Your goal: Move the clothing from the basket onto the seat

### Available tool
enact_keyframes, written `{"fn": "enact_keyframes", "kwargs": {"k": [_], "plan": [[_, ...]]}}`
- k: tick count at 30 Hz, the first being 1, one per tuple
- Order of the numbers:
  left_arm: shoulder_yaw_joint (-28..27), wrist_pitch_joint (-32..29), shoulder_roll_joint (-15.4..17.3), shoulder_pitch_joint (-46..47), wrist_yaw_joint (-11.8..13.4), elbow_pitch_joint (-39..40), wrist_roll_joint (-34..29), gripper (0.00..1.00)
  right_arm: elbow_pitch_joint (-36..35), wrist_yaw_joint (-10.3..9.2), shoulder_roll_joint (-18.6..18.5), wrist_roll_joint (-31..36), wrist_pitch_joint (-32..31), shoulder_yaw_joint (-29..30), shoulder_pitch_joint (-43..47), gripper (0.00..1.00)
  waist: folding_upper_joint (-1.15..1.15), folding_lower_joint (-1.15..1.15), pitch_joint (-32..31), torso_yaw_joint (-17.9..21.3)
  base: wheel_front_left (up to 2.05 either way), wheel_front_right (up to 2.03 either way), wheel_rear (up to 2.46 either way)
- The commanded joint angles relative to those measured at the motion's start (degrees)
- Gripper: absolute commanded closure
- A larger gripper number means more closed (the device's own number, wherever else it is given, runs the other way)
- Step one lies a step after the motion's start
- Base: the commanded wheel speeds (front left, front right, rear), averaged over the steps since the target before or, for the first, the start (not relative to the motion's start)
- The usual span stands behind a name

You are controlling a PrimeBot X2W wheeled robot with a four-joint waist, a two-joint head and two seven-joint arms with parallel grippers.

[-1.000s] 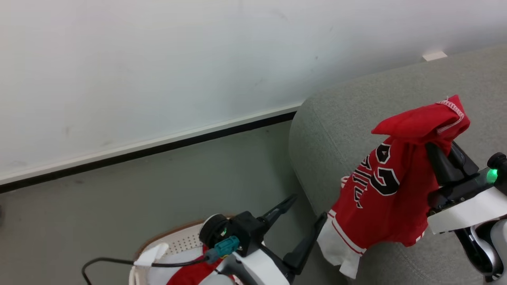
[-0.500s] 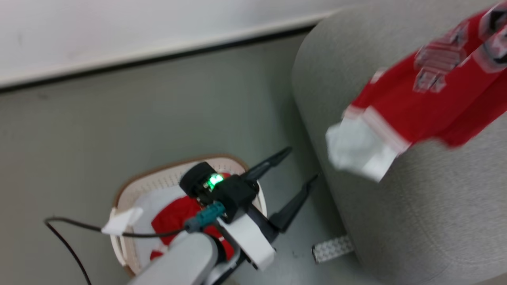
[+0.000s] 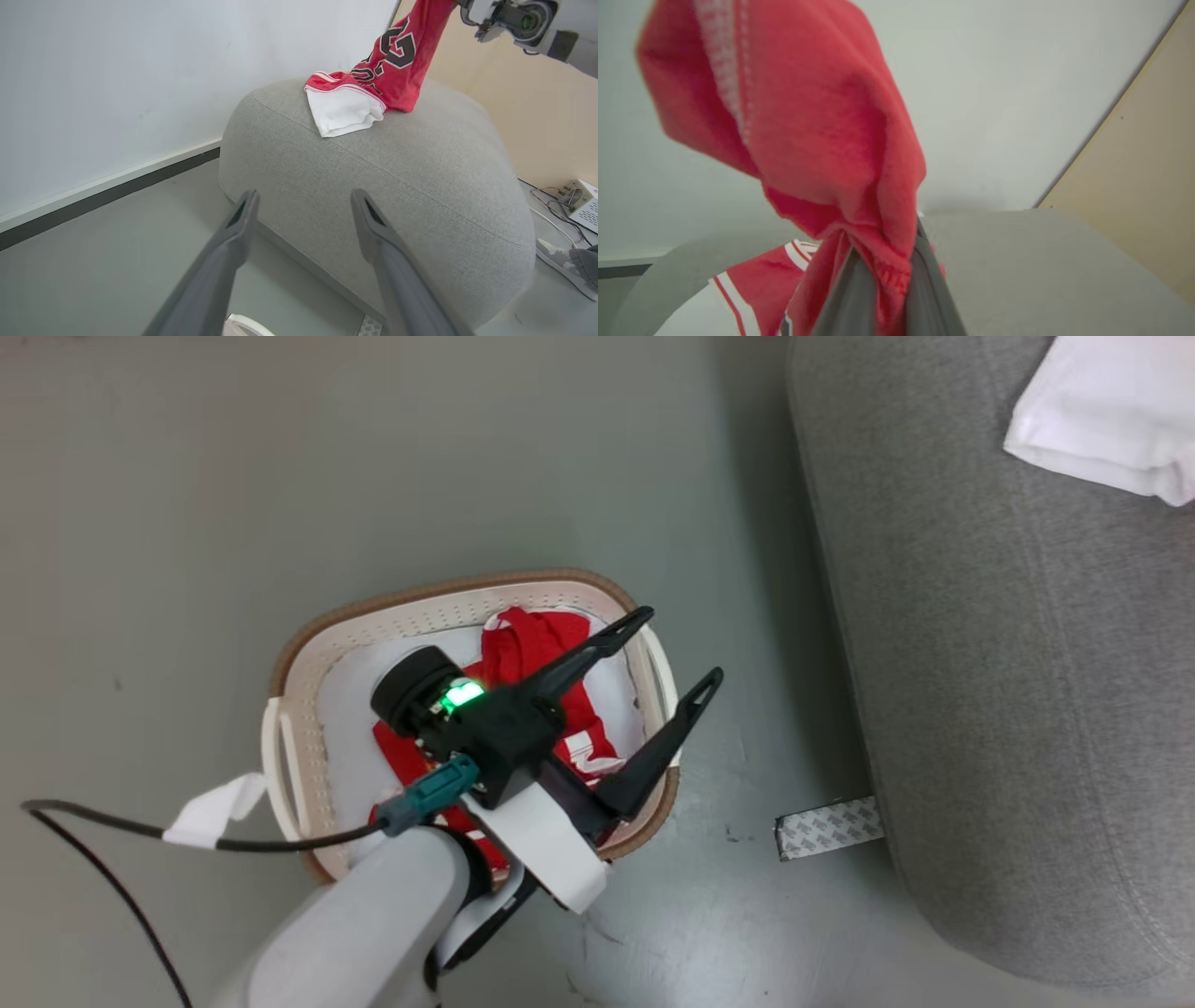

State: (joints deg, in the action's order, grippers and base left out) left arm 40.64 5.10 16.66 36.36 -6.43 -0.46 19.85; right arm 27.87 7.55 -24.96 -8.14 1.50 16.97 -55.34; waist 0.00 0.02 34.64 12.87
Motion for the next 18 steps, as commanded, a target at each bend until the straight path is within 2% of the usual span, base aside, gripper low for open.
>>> {"fn": "enact_keyframes", "kwargs": {"k": [1, 2, 3, 8, 14, 18], "plan": [[-0.29, 0.55, 0.49, -0.77, 0.33, -0.4, 1.17, 0.0, 2.91, -0.12, 2.23, 1.43, 0.68, 1.96, 2.93, 0.7, 0.0, -0.02, 0.51, -0.62, 0.0, 0.0, 0.0], [-0.34, 0.69, 0.72, -0.99, 0.37, -0.55, 1.11, 0.0, 4.72, -0.13, 3.21, 2.68, 0.65, 3.13, 4.17, 0.6, 0.0, -0.02, 0.43, -0.65, 0.0, 0.0, 0.0], [-0.49, 0.65, 0.93, -1.22, 0.51, -0.79, 1.16, 0.0, 6.42, -0.12, 4.37, 3.61, 0.68, 3.96, 5.29, 0.0, 0.0, -0.02, 0.33, -0.67, 0.0, 0.0, 0.0], [-1.21, 1.24, 1.65, -2.92, 1.35, -1.98, 2.29, 0.0, 11.13, -0.12, 9.96, 5.03, 5.02, 5.37, 10.42, 0.0, 0.0, -0.02, -1.07, -0.5, 0.0, 0.0, 0.0], [-2.25, 2.24, 2.29, -5.66, 2.59, -3.48, 3.88, 0.0, 12.62, -0.12, 13.62, 4.37, 10.96, 0.73, 17.19, 0.0, 0.0, -0.02, -4.45, 0.3, 0.0, 0.0, 0.0], [-3.46, 3.84, 2.5, -8.35, 3.92, -4.93, 5.33, 0.0, 10.65, -0.12, 15.29, 3.03, 12.98, -2.12, 22.49, 0.0, 0.0, -0.02, -7.06, 0.67, 0.0, 0.0, 0.0]]}}
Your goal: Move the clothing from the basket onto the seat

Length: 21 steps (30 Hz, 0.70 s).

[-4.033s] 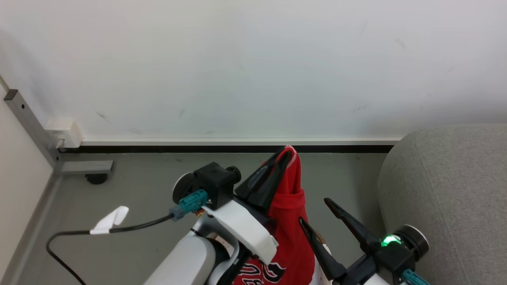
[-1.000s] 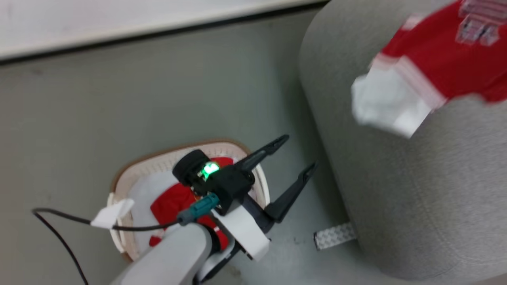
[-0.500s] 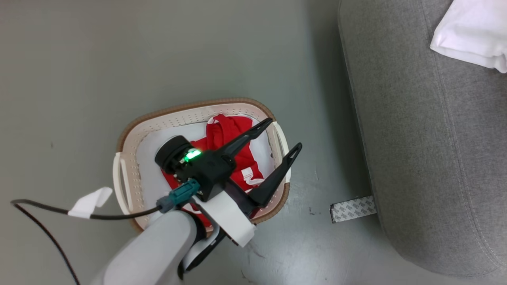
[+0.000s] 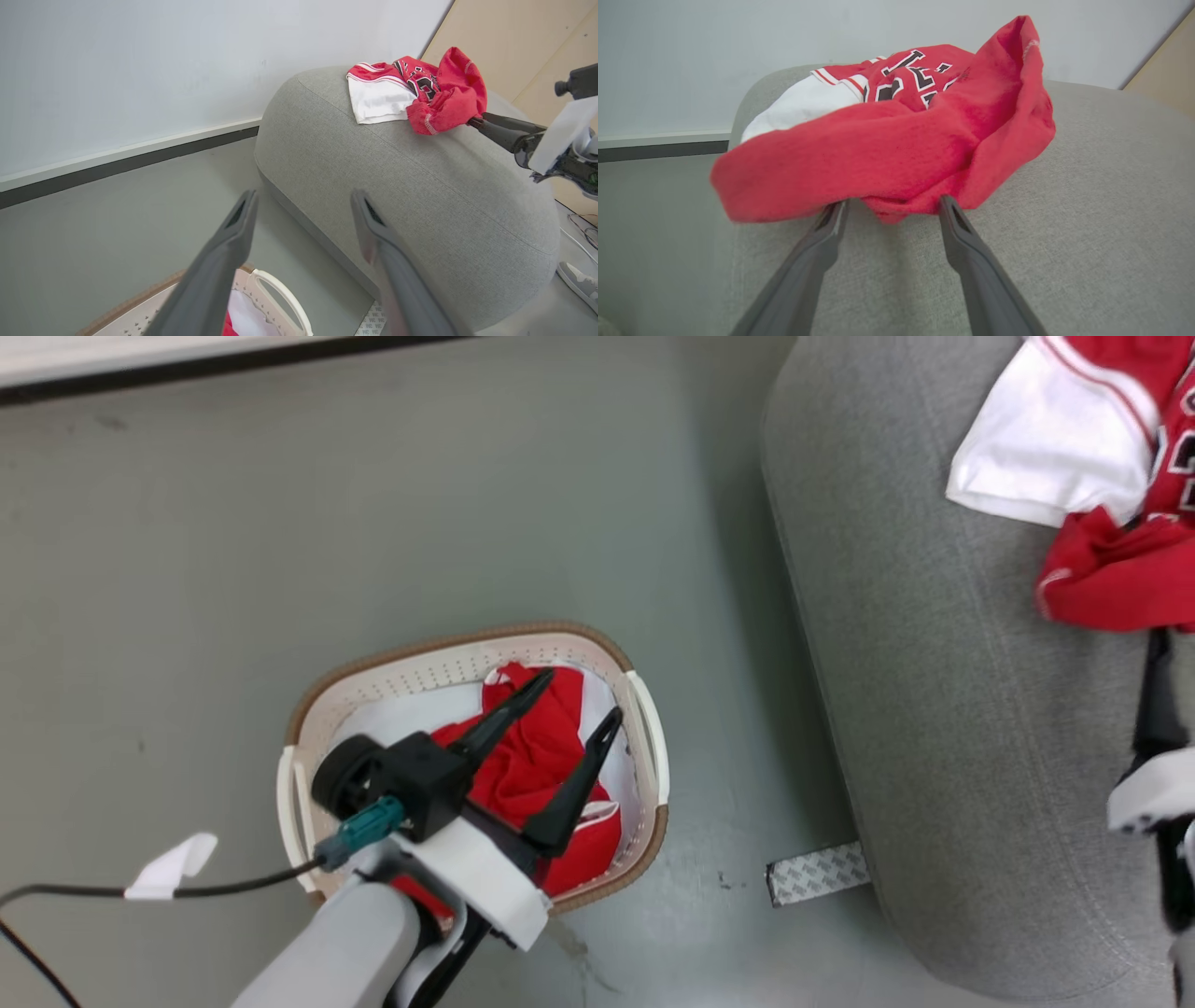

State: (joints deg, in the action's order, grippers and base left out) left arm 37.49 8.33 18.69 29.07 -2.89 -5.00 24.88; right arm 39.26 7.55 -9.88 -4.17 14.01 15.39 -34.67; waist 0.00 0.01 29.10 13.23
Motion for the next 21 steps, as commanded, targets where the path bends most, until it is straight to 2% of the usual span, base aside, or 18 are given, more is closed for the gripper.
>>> {"fn": "enact_keyframes", "kwargs": {"k": [1, 8, 13, 21], "plan": [[-0.54, 1.09, 0.58, -1.71, 0.54, -0.9, 0.62, 0.0, -1.54, -0.12, 0.57, -0.94, 0.83, -1.23, 3.31, 0.0, 0.0, -0.01, -2.09, 0.3, 0.0, 0.0, 0.0], [-2.11, 4.61, 0.98, -5.71, 1.96, -4.24, 1.85, 0.0, -12.51, -0.12, 3.95, -0.4, 1.17, -3.67, 13.35, 0.0, 0.0, -0.01, -6.67, 0.03, 0.0, 0.0, 0.0], [-3.59, 6.36, -0.6, -9.16, 2.88, -6.22, 2.78, 0.0, -20.55, -0.12, 5.76, 0.76, 1.2, -5.67, 20.15, 0.0, 0.0, -0.01, -11.86, -1.12, 0.0, 0.0, 0.0], [-8.08, 6.8, -3.66, -14.76, 4.46, -6.2, 2.67, 0.0, -25.74, -0.12, 6.54, 0.89, 1.21, -10.26, 26.58, 0.0, 0.0, -0.01, -18.62, -4.69, 0.0, 0.0, 0.0]]}}
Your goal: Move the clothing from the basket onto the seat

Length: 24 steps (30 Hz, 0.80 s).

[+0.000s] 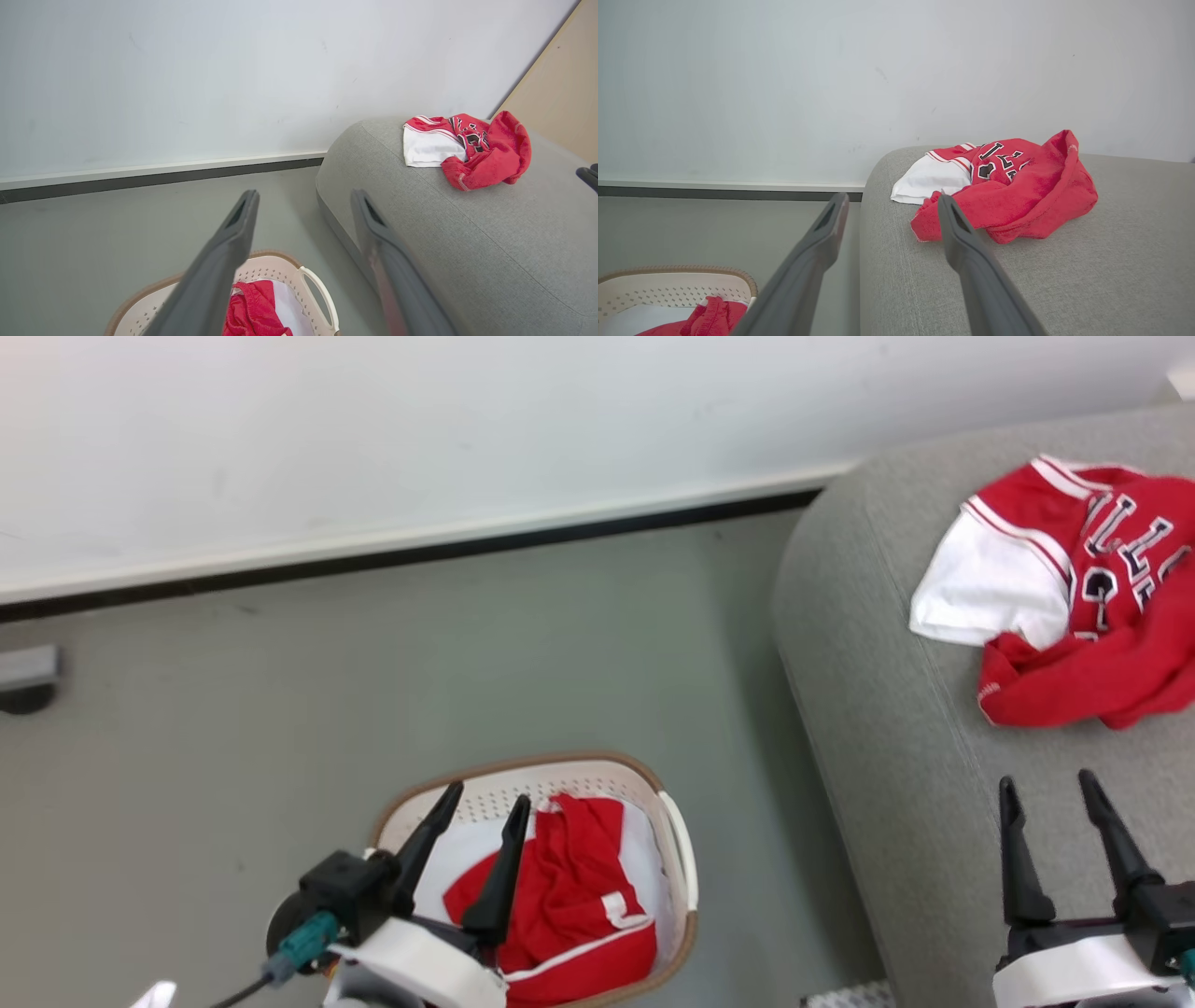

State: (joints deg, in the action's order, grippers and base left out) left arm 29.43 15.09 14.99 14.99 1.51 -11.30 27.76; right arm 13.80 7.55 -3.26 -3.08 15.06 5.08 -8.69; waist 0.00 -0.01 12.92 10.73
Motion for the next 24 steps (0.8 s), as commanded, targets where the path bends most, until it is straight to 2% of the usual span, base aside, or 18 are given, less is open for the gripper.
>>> {"fn": "enact_keyframes", "kwargs": {"k": [1, 14, 24], "plan": [[-0.75, 0.03, -0.42, -1.68, 0.02, 0.28, -0.71, 0.0, -0.49, -0.12, -0.01, -0.48, 0.16, -0.46, 1.3, 0.0, 0.0, 0.01, -3.27, -2.92, 0.0, 0.0, 0.0], [-11.68, 0.06, -4.16, -13.04, -0.54, 0.39, -5.74, 0.0, 0.73, -0.12, 0.16, -3.28, 0.09, -4.82, 5.75, 0.0, 0.0, 0.01, -11.07, -10.86, 0.0, 0.0, 0.0], [-17.44, 0.07, -6.5, -17.7, -2.31, 1.26, -9.6, 0.0, 1.94, -0.12, 0.26, -4.92, 0.09, -4.94, 6.47, 0.0, 0.0, 0.01, -13.05, -13.14, 0.0, 0.0, 0.0]]}}
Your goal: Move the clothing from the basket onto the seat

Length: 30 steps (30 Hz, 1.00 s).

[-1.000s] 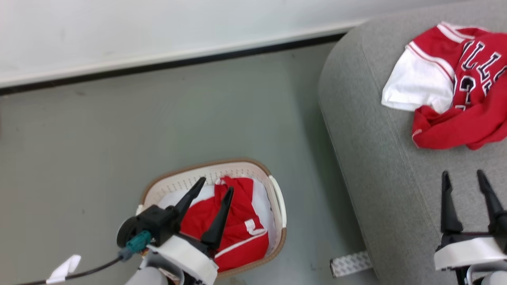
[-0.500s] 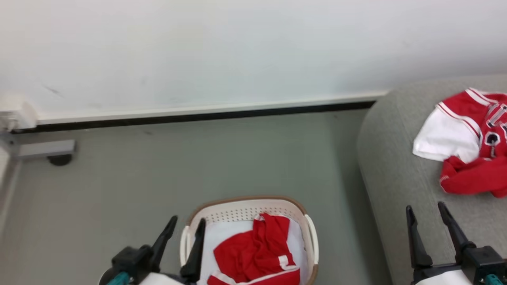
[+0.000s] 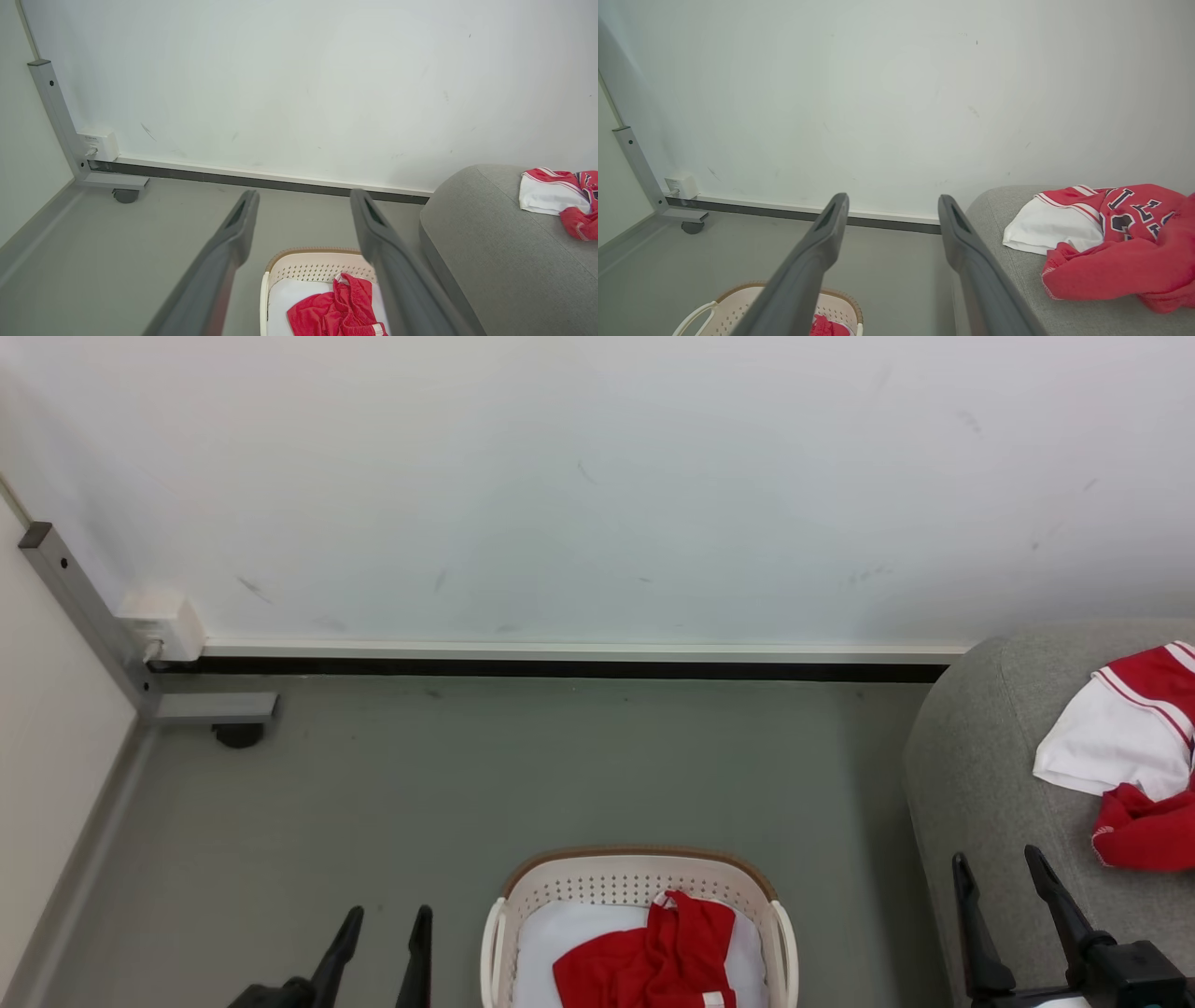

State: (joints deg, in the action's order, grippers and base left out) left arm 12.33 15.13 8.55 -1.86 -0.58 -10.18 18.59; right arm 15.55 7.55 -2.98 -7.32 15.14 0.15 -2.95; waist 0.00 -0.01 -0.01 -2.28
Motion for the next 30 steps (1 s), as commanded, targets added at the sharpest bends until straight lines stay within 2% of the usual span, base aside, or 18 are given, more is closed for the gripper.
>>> {"fn": "enact_keyframes", "kwargs": {"k": [1, 10, 18, 26, 30], "plan": [[-0.69, 0.03, -0.22, -0.98, -0.44, 0.18, -0.76, 0.0, 0.23, -0.12, -0.01, -0.78, 0.01, -0.07, 0.8, 0.0, 0.0, 0.01, -0.19, -0.16, 0.0, 0.0, 0.0], [-3.76, 0.03, -1.67, -1.49, -2.06, 0.69, -2.98, 0.0, -0.24, -0.12, 0.03, -1.17, 0.01, -0.95, 0.05, 0.0, 0.0, 0.01, 1.03, 1.95, 0.0, 0.0, 0.0], [-4.77, 0.02, -0.63, 3.62, -4.54, 0.36, -4.42, 0.0, -3.08, -0.12, 0.05, -1.45, 0.0, -2.08, -3.79, 0.0, 0.0, 0.01, 8.31, 7.0, 0.0, 0.0, 0.0], [-1.25, -0.12, 2.17, 14.76, -6.37, -4.96, -6.36, 0.0, -7.37, -0.12, 0.06, -2.35, 0.0, -3.26, -8.29, 0.0, 0.0, 0.01, 17.89, 11.66, 0.0, 0.0, 0.0], [2.52, -2.84, 3.23, 20.37, -6.74, -9.1, -6.43, 0.0, -9.72, -0.12, 0.08, -2.93, 0.0, -4.2, -10.36, 0.0, 0.0, 0.01, 21.94, 13.79, 0.0, 0.0, 0.0]]}}
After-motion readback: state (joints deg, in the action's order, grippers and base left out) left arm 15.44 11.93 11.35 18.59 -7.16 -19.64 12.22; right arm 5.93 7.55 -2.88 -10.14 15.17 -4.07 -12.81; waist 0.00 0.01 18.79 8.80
